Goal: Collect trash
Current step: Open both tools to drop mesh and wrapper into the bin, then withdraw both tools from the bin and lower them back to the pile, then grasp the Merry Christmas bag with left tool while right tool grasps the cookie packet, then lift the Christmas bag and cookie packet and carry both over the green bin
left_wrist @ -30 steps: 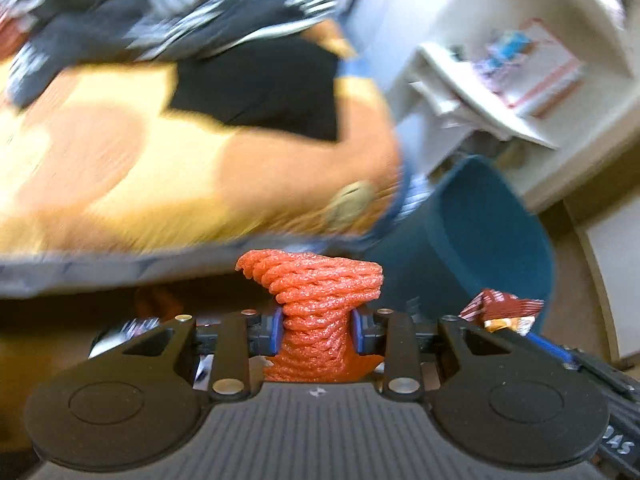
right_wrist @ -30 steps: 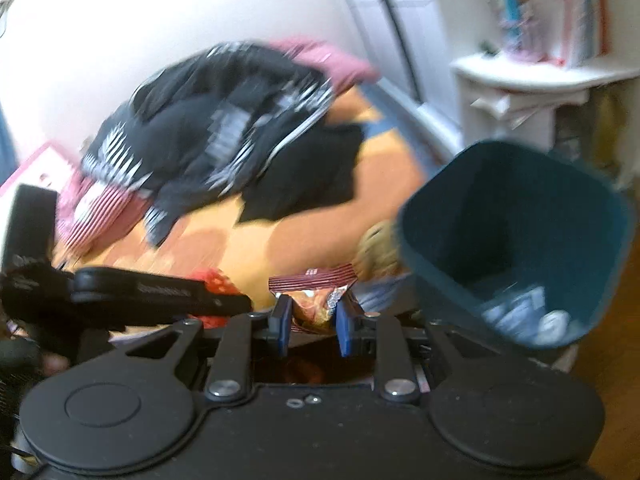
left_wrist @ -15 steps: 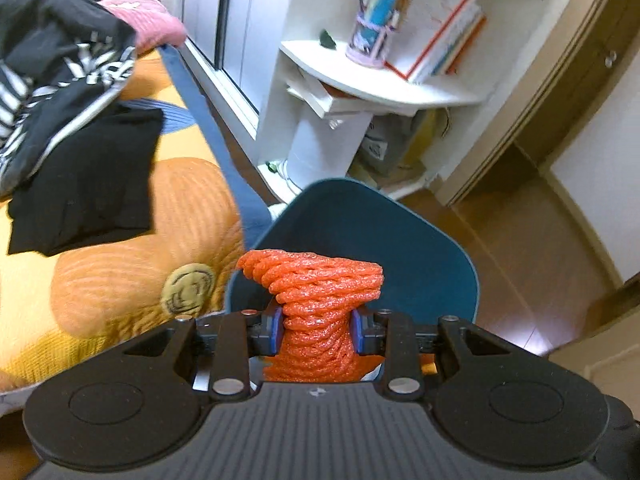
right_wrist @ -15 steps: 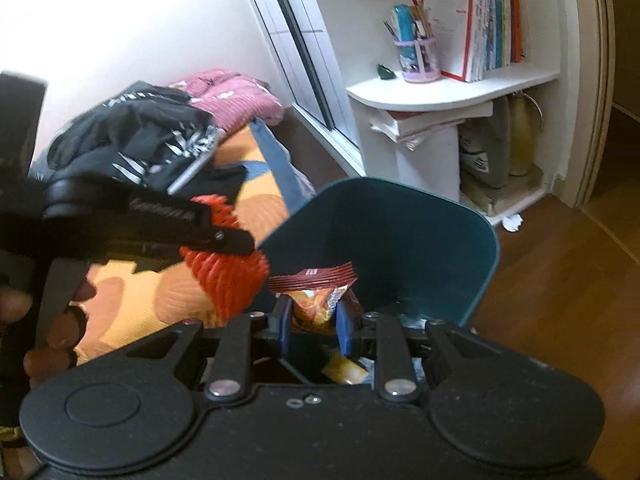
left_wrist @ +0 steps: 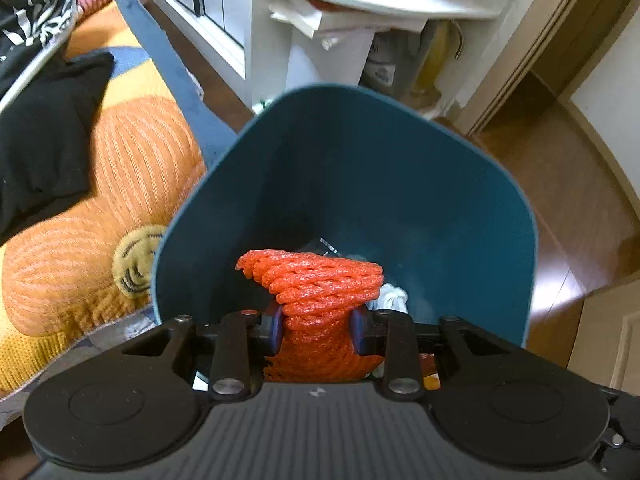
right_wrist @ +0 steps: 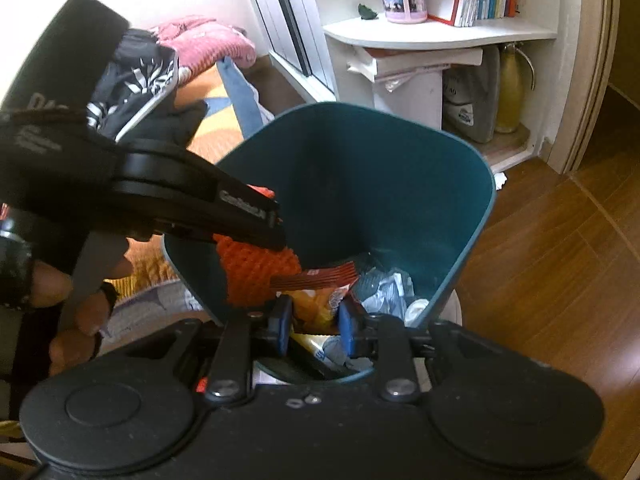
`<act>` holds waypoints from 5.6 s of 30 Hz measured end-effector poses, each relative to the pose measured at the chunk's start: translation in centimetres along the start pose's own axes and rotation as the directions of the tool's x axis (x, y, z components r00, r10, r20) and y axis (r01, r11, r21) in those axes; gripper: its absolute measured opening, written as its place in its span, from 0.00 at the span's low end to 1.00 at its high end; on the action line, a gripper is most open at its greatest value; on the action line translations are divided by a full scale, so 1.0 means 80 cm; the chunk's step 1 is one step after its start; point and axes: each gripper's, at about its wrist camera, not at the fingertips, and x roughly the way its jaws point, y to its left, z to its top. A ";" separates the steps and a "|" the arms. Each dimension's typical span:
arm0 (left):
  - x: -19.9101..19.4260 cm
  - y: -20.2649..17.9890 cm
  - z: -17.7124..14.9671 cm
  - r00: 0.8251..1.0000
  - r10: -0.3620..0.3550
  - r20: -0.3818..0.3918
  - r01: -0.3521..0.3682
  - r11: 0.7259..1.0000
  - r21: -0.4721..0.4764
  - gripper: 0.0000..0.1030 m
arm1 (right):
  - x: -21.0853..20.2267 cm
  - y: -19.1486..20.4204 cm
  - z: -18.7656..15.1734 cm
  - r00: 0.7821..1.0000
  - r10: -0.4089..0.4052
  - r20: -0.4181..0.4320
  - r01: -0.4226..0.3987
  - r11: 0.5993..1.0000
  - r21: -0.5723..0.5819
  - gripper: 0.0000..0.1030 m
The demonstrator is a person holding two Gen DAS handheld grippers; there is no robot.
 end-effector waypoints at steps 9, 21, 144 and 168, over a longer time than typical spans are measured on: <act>0.008 0.001 -0.010 1.000 -0.002 -0.010 0.002 1.000 0.018 0.55 | 0.003 0.001 -0.001 1.000 -0.024 0.005 0.024 0.999 -0.021 0.36; -0.040 0.015 -0.021 0.999 -0.034 0.041 0.034 0.999 0.014 0.71 | -0.034 0.005 -0.006 0.999 0.005 0.041 -0.004 1.000 -0.021 0.41; 0.291 0.536 -0.513 0.898 -0.072 -0.435 -0.322 0.566 -0.759 0.15 | 0.512 0.357 -0.289 0.835 -0.125 -0.537 -0.334 0.659 -0.674 0.10; 0.253 0.522 -0.502 0.889 -0.015 -0.457 -0.360 0.595 -0.719 0.07 | 0.449 0.350 -0.290 0.892 -0.084 -0.443 -0.304 0.614 -0.728 0.31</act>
